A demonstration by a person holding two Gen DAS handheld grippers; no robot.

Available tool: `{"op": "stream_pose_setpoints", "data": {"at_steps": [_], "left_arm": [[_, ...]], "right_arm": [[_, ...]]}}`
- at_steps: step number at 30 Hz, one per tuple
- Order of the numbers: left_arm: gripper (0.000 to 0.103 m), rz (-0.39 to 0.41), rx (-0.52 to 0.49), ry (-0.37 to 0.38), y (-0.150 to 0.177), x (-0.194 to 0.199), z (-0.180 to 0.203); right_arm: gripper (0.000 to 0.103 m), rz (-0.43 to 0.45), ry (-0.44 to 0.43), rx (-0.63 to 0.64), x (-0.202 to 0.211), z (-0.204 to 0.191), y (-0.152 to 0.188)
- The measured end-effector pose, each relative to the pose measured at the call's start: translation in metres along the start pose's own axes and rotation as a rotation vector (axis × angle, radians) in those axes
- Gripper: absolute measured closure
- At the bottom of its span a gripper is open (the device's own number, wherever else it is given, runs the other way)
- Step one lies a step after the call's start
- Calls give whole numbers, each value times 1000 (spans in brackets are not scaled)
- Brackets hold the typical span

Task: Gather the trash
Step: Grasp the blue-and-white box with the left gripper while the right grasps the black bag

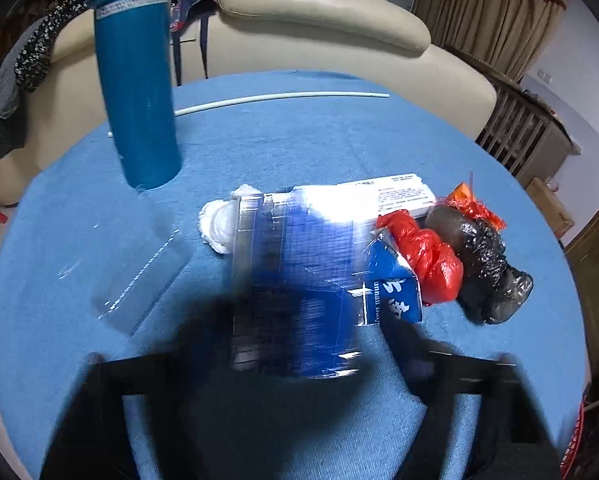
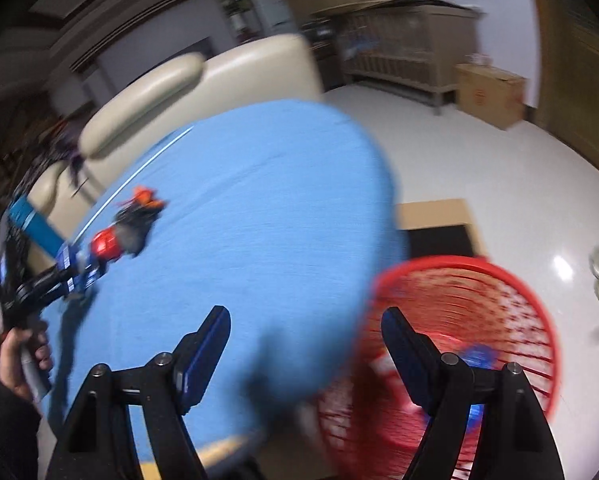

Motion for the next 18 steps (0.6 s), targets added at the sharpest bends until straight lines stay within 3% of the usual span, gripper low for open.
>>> {"op": "stream_pose_setpoints", "data": {"at_steps": [8,13,18], "left_arm": [[45,17,-12,23,20,25,-4],[45,24,-4,24,40,44,-5],[45,19,9,26,48,48,-4]], "right_arm": [[22,-68,-118,196,-62,-119,-20],[22,-88,-201,251,-108,-186,-44],[22,-89,-187,297,-157,-227,-57]]}}
Point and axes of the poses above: each gripper's, at about its wrist camera, not at the fingertips, and x roughly against the way its jaws point, z to its right, y to its underside, the point moved 5 cm from there along -x, roughly the way its jaws point, and after that the axes turned 5 degrees about -x, right-handed, at the moved point
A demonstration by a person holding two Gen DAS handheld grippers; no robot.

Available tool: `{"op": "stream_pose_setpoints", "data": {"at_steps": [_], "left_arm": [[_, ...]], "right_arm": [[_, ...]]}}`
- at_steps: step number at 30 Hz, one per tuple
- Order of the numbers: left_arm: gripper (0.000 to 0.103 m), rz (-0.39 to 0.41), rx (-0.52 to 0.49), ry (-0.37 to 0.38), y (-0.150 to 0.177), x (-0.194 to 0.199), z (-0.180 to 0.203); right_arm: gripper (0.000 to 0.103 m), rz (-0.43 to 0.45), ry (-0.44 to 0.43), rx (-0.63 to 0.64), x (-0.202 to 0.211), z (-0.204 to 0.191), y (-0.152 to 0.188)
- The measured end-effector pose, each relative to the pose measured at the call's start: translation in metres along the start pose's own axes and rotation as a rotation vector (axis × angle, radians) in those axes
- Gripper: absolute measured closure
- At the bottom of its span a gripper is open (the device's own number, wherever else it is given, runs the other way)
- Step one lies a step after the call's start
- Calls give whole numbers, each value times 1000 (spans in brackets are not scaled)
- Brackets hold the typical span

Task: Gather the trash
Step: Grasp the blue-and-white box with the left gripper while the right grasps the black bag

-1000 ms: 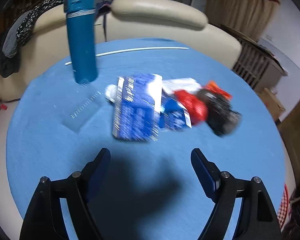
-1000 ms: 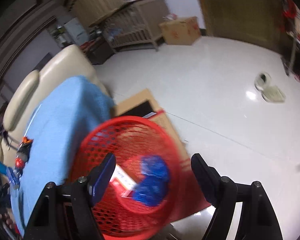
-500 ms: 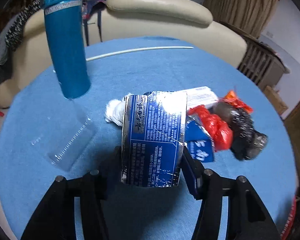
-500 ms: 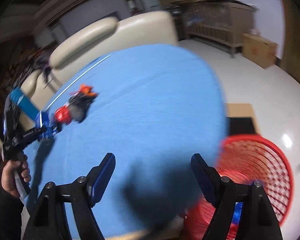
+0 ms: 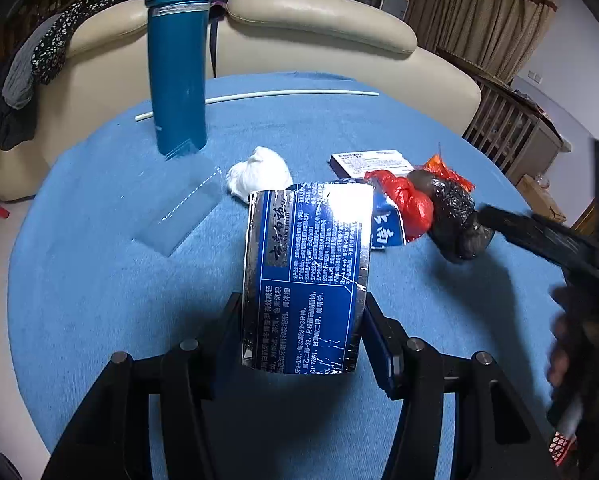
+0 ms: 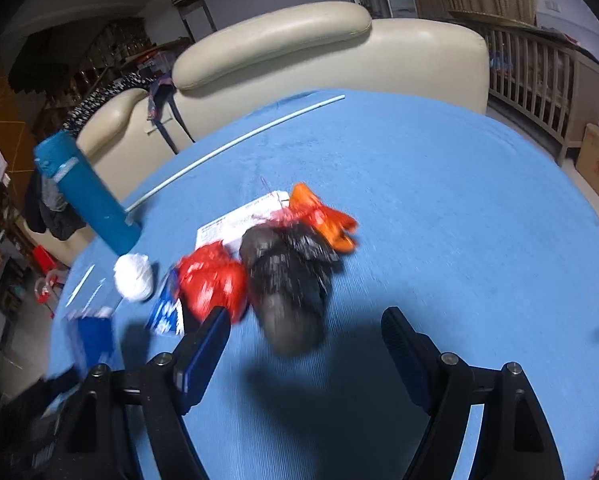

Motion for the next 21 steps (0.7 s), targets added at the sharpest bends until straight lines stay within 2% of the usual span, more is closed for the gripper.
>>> {"op": "stream_pose_setpoints", "data": {"at_steps": [6,8,9,10,12,21], "left_arm": [[45,-7,3,-6,2,0,-1],[45,-12,7,-6,2,-1,-1],[45,-12,7,-7,2,-1,-1],[45,-11,6,-11,2,-1,-1],[45,-10,4,-11,2,-1,0],[45,1,-9,-22,4,8,6]], "right_arm": [[23,-38,19,2,-30,-3,-3],[33,-57,22,20,-38,-7,-3],[49,-70,22,27,-43,-10,-2],[60,-85,12,34,-46,-12,-1],[64,-94,7,51,-45,-14,1],[65,-41,-23,48,1,-12,12]]}}
Point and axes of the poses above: each gripper's, at about its wrist camera, not at the fingertips, and x roughly against the way its jaws point, z to its right, y to its underside, the point moved 5 cm from there along -x, roughly the way its jaws point, and after that the axes turned 5 degrees about -x, right-handed, at the moved point
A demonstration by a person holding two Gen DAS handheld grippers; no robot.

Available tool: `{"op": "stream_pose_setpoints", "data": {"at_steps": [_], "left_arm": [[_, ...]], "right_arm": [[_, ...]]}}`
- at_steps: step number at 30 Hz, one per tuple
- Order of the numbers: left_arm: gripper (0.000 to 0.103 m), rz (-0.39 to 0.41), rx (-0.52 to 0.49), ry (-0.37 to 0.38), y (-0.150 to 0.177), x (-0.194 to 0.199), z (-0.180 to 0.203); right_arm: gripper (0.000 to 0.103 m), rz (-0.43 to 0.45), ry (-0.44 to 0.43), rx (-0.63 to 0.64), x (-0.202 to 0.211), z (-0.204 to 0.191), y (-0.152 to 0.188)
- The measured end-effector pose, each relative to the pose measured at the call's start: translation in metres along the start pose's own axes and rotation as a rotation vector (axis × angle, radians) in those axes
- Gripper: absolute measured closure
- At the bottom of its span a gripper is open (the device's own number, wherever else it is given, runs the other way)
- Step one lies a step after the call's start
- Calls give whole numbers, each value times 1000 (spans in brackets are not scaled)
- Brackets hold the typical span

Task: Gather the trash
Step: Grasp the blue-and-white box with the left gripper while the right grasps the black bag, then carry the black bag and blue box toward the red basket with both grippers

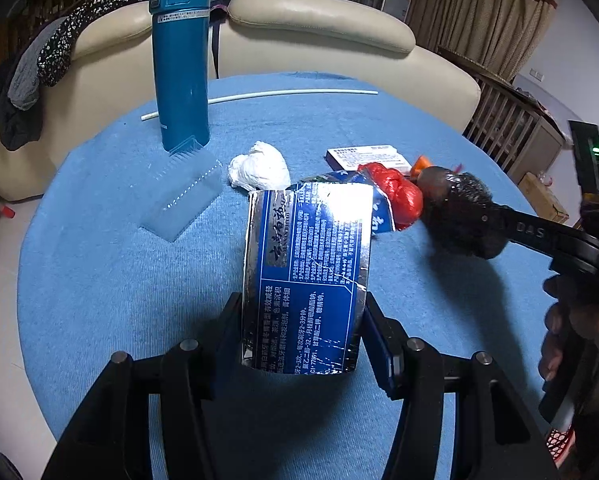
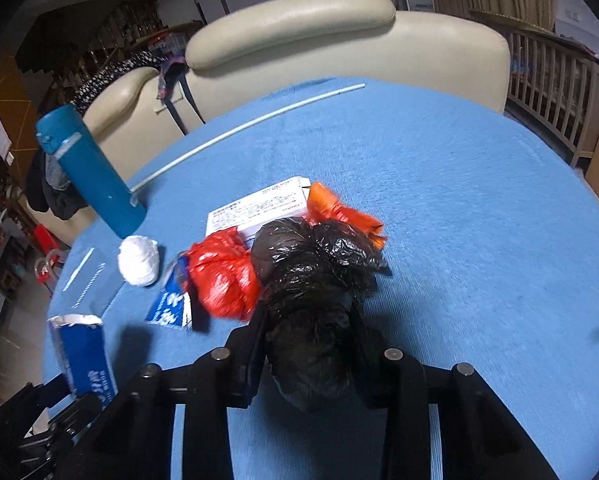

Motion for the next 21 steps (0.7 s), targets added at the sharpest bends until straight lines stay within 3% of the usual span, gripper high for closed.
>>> {"op": "stream_pose_setpoints", "data": {"at_steps": [13,21], "left_arm": [[45,13,-21,-6,14,13,9],[45,40,-47,-21,20,32,18]], "right_arm": [[65,53,-34,-20,75,3,70],[65,100,-61,-61,108,6,91]]}}
Point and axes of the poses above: each gripper's, at about its wrist camera, not at the fingertips, and x roughly against the way its jaws point, z to its right, y to its underside, the point moved 5 cm from there along -x, roughly the way its jaws point, and after that the axes turned 5 degrees about -x, right-handed, at the moved point
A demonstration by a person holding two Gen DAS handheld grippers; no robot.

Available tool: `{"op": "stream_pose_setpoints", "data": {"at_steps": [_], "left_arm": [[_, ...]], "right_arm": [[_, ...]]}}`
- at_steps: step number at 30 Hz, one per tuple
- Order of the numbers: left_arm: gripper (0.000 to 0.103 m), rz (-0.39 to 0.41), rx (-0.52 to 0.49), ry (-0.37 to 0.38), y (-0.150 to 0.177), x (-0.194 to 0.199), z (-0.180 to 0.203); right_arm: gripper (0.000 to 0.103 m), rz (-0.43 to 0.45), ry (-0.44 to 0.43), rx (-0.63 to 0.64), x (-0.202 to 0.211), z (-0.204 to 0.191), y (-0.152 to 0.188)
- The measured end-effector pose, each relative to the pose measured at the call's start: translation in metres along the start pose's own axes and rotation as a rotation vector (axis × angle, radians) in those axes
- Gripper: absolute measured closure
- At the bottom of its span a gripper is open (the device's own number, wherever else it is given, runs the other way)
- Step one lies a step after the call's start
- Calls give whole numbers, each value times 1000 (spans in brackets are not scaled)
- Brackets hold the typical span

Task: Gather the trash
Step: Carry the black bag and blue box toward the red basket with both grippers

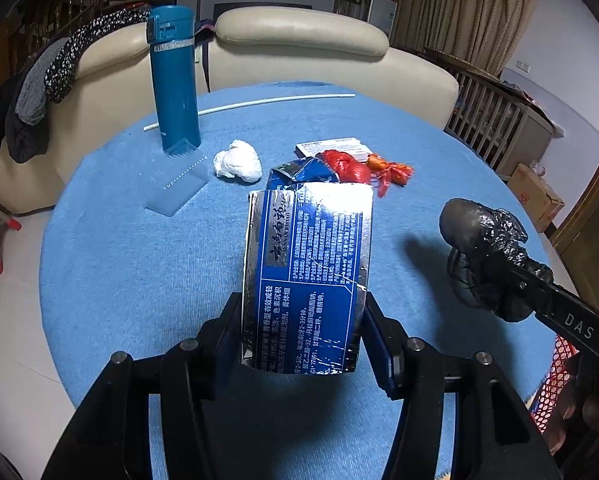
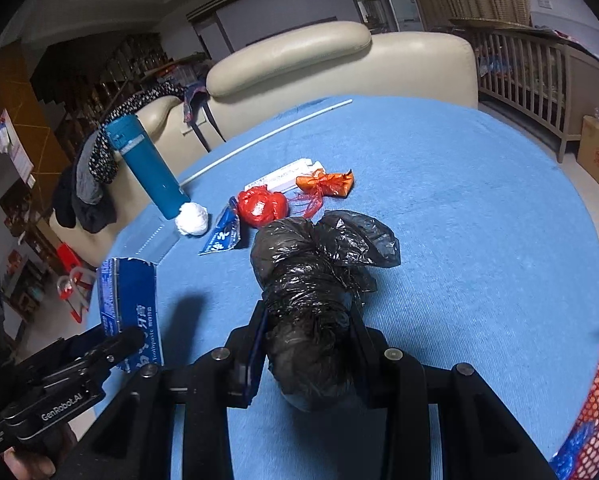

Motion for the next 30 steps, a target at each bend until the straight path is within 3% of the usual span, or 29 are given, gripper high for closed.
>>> {"op": "stream_pose_setpoints", "data": {"at_steps": [15,30], "left_arm": [[45,27,-45,-34,8,27,18],[45,112,-87,-65,1,69,37]], "right_arm": [[65,90,-5,-23,50,3,16],[65,200,-14,9,106,-6,14]]}}
Point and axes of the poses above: each gripper's, at about its wrist camera, not at the fingertips, and x roughly against the way its jaws point, z to its right, y to its underside, the point moved 5 cm from there along -x, roughly the way its jaws point, and after that the axes turned 5 degrees about -x, right-handed, at the moved point
